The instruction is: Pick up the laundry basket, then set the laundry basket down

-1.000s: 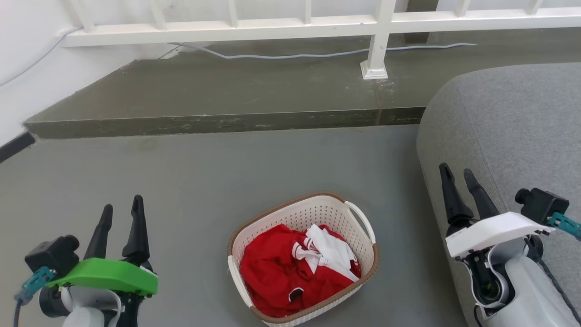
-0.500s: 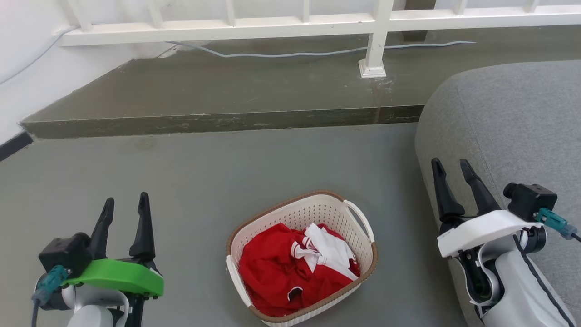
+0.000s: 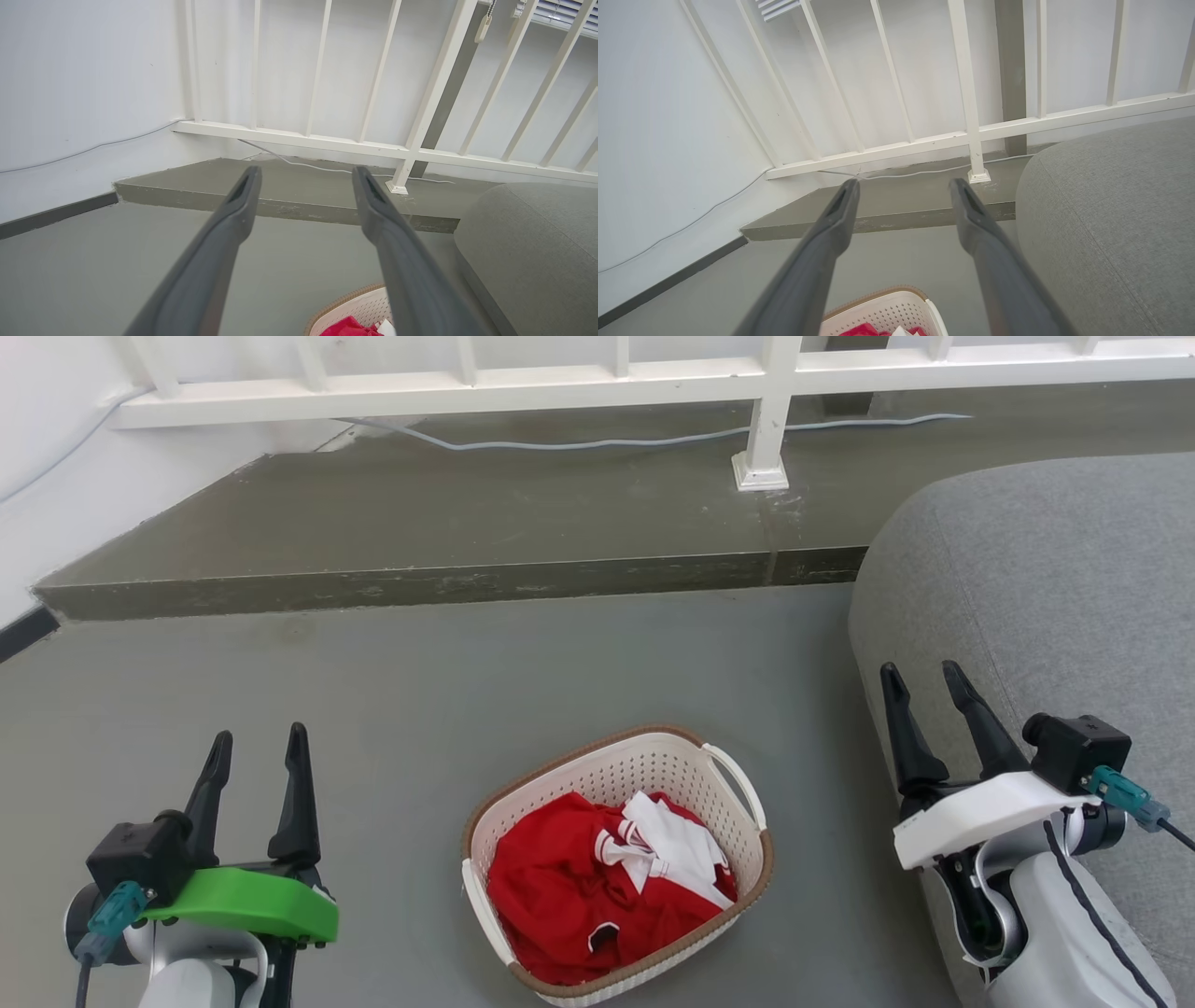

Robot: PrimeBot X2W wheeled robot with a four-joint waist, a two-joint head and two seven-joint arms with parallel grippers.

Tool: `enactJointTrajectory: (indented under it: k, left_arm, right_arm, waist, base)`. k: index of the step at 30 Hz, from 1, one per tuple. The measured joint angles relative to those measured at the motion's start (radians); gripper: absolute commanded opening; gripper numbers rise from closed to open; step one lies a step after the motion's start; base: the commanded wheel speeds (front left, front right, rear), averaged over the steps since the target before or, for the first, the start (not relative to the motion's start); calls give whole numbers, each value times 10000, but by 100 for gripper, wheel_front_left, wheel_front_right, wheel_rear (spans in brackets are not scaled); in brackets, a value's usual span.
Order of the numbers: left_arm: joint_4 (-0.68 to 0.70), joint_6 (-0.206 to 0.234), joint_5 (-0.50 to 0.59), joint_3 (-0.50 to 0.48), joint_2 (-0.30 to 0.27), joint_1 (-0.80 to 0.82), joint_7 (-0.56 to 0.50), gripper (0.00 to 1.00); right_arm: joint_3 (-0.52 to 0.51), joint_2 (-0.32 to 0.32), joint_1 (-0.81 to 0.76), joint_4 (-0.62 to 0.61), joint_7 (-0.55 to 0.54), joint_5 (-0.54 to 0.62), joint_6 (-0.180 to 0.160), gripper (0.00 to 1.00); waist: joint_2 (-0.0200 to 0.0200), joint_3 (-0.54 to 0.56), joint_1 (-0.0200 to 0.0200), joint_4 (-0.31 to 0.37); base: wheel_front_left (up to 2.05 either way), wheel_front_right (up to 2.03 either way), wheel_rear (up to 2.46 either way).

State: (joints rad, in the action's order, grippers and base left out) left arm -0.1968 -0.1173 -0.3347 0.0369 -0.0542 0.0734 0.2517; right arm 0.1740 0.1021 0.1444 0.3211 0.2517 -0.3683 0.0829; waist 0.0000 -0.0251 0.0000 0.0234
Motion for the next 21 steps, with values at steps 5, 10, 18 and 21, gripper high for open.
enactJointTrajectory:
  k: [5,10,18,21]
  left_arm:
    - [-8,-25,0,-44,15,3,0,100]
    - [-27,-29,0,-79,42,4,0,100]
    - [-58,-54,-56,-190,63,8,0,100]
    - [-88,-54,-65,-188,77,52,0,100]
  right_arm:
    - [-88,-52,5,42,2,86,8,100]
    - [-136,-86,13,98,2,102,50,100]
    - [-132,-153,134,98,2,176,128,100]
    - [-161,-167,185,96,2,178,136,100]
  waist:
    - [0,-11,0,16]
    - [0,-30,0,40]
    - [0,-364,0,174]
    - [0,-566,0,246]
  base:
    - [0,0,0]
    - [0,0,0]
    - [0,0,0]
    - [0,0,0]
